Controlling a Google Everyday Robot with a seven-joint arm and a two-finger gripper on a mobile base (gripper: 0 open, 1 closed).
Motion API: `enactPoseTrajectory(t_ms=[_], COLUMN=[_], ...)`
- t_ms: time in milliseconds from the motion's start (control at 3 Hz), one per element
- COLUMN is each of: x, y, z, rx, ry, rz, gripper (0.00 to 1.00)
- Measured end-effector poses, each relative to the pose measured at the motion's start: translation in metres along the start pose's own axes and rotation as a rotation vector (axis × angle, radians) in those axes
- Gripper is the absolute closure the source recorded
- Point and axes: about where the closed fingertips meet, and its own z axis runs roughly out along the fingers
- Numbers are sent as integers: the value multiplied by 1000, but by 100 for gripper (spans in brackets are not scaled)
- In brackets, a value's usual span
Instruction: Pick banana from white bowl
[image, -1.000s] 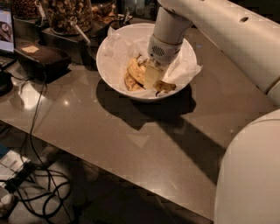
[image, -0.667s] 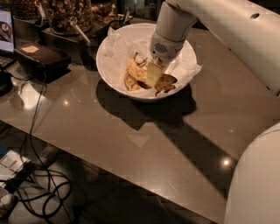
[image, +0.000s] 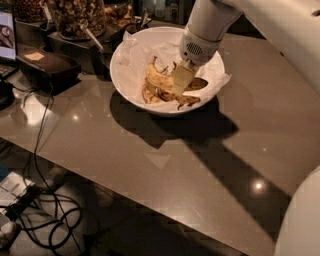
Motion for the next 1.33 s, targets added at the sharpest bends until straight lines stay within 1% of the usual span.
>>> enactPoseTrajectory(t_ms=[333, 667, 1000, 1333], x=[-1, 7, 12, 12], y=[0, 18, 46, 47], z=[0, -21, -53, -54], rx=[1, -25, -55, -57], ry=[-3, -62, -100, -102], rz=[-4, -10, -56, -57], gripper=[100, 100, 100, 100])
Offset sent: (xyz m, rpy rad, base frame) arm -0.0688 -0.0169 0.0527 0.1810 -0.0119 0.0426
